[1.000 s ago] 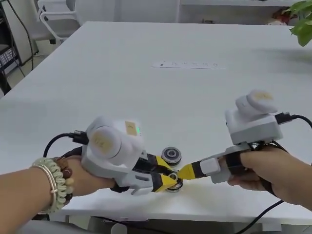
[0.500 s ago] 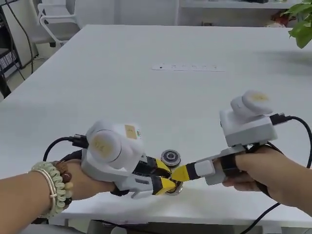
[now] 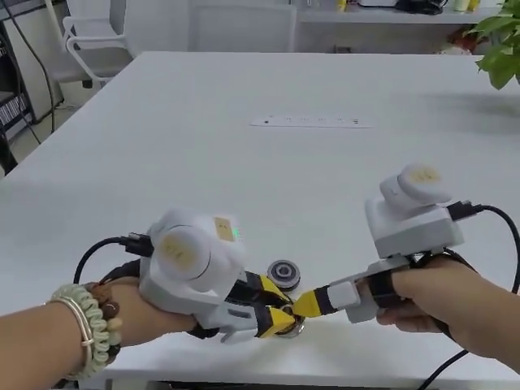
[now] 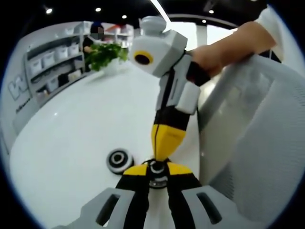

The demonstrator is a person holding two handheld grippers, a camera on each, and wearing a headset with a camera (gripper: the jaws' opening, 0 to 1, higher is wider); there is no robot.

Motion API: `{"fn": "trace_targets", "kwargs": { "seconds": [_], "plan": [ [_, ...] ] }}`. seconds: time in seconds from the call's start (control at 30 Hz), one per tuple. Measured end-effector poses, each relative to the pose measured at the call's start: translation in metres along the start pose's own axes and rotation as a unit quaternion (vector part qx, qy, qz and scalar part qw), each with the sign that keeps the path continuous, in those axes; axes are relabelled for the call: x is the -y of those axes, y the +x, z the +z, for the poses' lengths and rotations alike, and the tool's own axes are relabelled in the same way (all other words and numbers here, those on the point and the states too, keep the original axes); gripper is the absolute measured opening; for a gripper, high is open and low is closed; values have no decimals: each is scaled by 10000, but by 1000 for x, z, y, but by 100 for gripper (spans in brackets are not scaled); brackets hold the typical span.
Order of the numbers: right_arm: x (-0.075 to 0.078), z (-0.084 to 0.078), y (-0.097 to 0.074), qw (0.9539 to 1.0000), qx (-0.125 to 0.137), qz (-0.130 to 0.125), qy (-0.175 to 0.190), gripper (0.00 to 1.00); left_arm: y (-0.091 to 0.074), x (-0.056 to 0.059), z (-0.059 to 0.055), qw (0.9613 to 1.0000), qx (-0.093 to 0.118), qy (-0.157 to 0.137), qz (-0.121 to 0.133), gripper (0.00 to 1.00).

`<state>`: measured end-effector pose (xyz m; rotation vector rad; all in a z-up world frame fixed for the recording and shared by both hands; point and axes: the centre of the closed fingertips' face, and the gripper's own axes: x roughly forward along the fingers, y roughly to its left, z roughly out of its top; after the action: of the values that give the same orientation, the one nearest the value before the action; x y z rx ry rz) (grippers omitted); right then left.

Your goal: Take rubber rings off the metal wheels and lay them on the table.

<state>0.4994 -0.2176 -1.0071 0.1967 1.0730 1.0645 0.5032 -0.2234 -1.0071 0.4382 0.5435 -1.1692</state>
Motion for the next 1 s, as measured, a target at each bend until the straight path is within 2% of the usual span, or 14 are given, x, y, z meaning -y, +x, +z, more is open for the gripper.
{"fn": "trace_targets", "kwargs": {
  "seconds": [0.17,0.33,0.43,0.53,0.63,0.73,0.83,1.0],
  "plan": [
    [0,0,-2,10000,9,-23,-31,0,-3,2,0,9999,-87,73,-60,16],
    [2,7,-9,9996,219,3,180,0,-9,2,6,9998,-53,165,-38,25],
    [3,10,-11,9992,310,-16,252,0,-14,3,18,9996,103,269,16,32],
    [5,15,-14,9988,418,-65,248,0,-21,2,28,9993,295,232,41,32],
    [4,20,-16,9982,543,-59,252,0,-27,-3,33,9989,373,240,132,35],
    [3,23,-18,9978,625,-78,211,0,-33,-7,31,9990,326,216,202,39],
    [2,26,-19,9976,672,-91,156,0,-41,-10,32,9985,311,361,278,40],
    [-3,32,-20,9970,767,-40,55,0,-53,-13,32,9986,374,177,319,47]
  ]
}}
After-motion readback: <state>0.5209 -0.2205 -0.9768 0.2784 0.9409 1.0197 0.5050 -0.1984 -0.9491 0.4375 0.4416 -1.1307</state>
